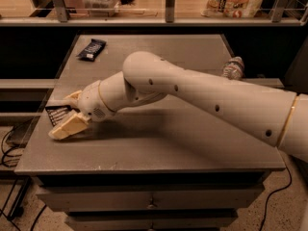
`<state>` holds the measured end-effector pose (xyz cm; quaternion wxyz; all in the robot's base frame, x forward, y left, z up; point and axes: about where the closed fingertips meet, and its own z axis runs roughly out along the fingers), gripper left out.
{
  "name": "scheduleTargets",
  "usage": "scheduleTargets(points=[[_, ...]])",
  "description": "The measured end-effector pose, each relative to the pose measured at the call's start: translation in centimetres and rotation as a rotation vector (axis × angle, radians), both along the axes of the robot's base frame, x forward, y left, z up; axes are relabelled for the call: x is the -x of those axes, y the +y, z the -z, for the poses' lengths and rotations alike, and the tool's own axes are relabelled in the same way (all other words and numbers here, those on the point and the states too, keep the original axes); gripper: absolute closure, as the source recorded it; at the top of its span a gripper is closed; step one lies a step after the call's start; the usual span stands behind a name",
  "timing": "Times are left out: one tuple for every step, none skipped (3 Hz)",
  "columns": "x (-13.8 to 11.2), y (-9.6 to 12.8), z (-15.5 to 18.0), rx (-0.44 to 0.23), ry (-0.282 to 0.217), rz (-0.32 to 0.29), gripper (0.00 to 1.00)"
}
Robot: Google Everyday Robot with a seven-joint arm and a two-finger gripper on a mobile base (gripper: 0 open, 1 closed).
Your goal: Move rxbar chocolate near rxbar blueberry
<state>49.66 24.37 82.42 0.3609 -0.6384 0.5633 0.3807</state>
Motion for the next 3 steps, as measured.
scheduleTargets(points=[[0.00, -0.01, -0.05, 0.000, 0.000, 0.000, 1.00], [0.00, -0.01, -0.05, 0.000, 0.000, 0.000, 1.00], [-0.01, -0.02, -0.06, 0.000, 0.000, 0.000, 1.00]])
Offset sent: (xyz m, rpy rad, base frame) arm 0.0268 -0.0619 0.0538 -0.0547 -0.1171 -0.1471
